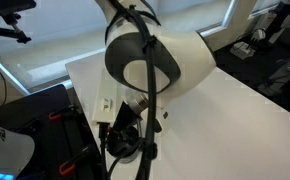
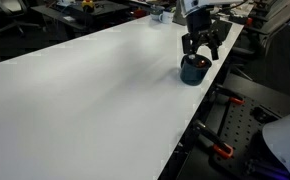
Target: Remove the marker from the mug and put it on the table
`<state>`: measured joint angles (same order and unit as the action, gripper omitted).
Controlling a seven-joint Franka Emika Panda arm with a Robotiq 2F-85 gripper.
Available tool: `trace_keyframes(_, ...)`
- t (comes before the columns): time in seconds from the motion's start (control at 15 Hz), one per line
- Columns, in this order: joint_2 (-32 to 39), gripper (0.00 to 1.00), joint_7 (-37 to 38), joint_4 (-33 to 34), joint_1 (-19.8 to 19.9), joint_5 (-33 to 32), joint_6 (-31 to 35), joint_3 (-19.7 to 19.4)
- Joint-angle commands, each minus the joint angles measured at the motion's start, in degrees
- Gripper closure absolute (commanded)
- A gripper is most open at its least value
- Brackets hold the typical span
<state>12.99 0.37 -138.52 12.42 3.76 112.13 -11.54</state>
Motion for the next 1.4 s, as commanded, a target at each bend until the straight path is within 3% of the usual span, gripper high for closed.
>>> trace_keyframes(0.0, 0.28, 0.0, -0.06, 0.27, -0.04, 0.11, -0.04, -0.01)
trace_keyframes(1.33, 2.74, 0.0, -0.02, 0.17, 0.37, 0.02, -0.1, -0.11)
